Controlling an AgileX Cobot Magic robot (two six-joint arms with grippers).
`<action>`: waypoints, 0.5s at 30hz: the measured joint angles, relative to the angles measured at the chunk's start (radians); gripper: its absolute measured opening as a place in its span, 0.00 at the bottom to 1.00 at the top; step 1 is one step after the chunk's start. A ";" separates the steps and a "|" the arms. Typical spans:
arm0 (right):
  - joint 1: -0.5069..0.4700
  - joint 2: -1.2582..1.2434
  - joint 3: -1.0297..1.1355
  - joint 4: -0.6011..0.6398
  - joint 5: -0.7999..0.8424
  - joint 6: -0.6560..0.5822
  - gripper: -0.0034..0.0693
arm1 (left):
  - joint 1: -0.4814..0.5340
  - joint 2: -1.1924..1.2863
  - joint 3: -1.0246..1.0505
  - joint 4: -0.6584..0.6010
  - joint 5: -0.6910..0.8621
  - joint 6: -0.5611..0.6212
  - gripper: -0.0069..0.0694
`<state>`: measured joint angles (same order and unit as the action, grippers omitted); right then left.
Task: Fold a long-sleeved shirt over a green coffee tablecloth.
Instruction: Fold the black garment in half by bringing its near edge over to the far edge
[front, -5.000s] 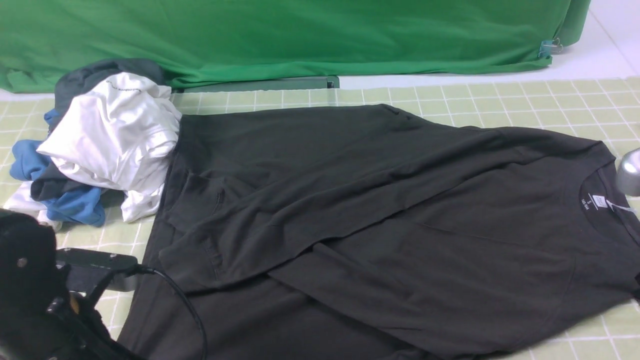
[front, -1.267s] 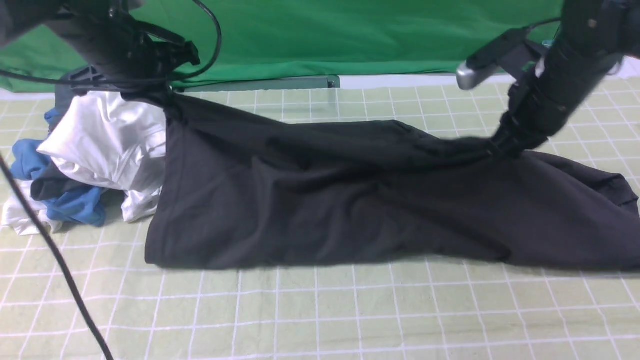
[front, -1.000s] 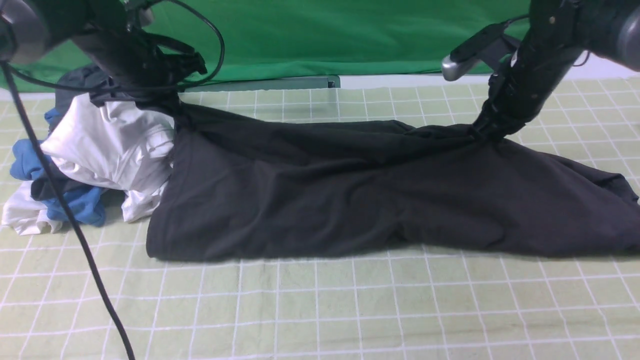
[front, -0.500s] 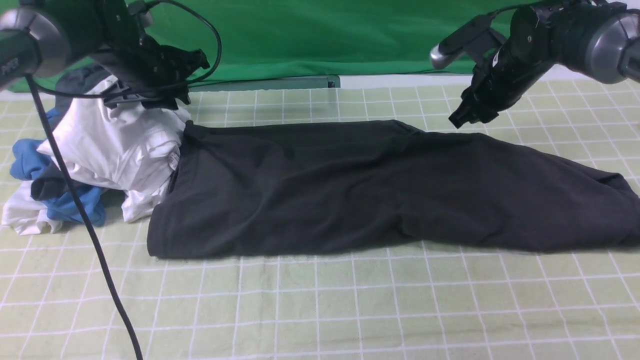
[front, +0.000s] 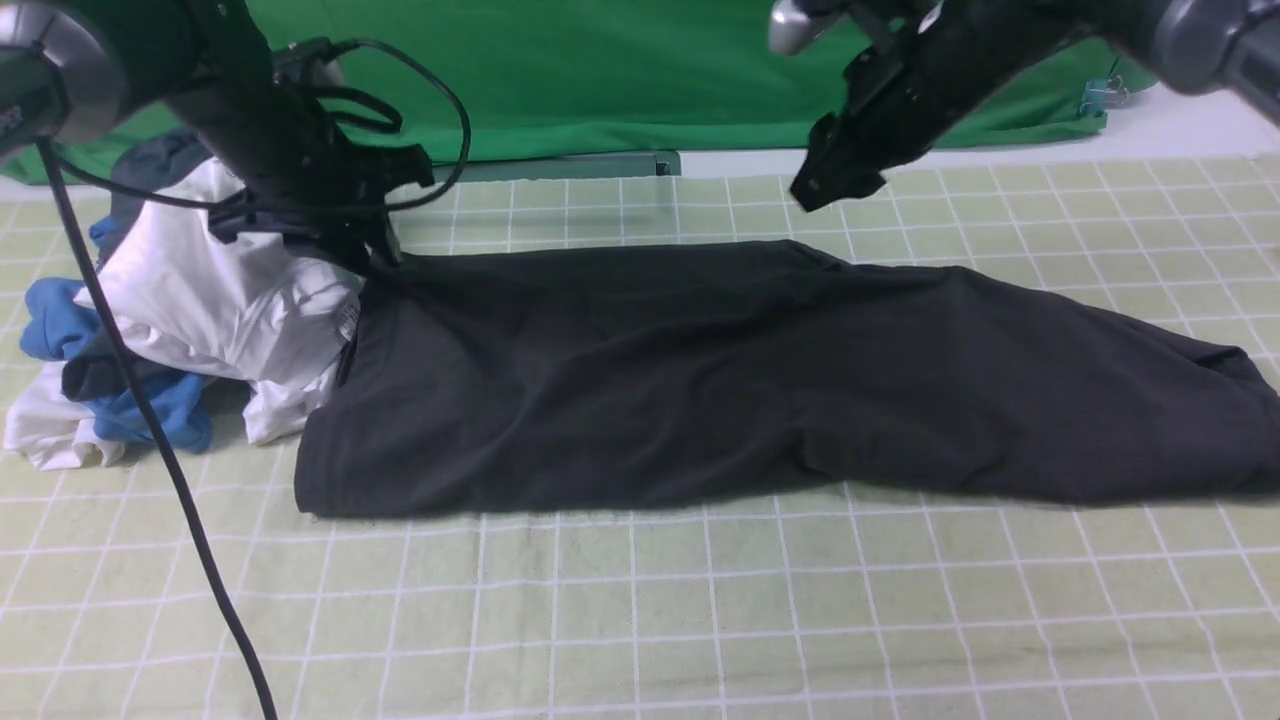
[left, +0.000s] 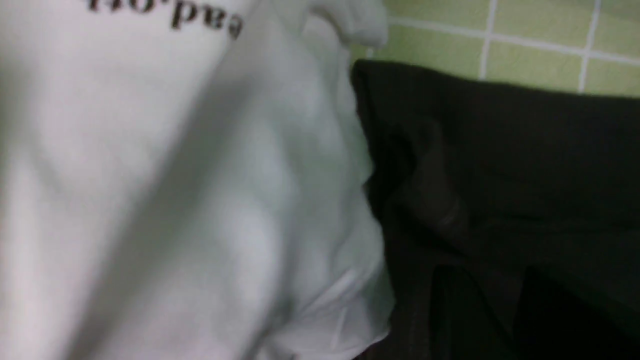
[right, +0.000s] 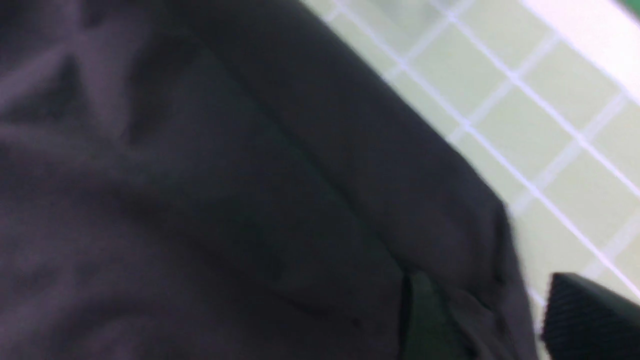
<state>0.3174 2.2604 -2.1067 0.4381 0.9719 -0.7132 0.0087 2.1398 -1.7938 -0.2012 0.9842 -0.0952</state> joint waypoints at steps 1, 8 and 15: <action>0.011 0.022 -0.003 -0.002 0.001 -0.032 0.57 | 0.000 0.000 0.000 0.011 0.015 0.002 0.24; 0.060 0.106 -0.004 -0.081 -0.084 -0.078 0.67 | -0.011 0.000 0.000 0.020 0.051 0.025 0.11; 0.062 0.168 -0.006 -0.120 -0.104 -0.081 0.60 | -0.067 0.000 -0.001 0.056 0.050 0.031 0.09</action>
<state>0.3789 2.4279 -2.1128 0.3179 0.8682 -0.7945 -0.0579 2.1398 -1.7950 -0.1452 1.0340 -0.0644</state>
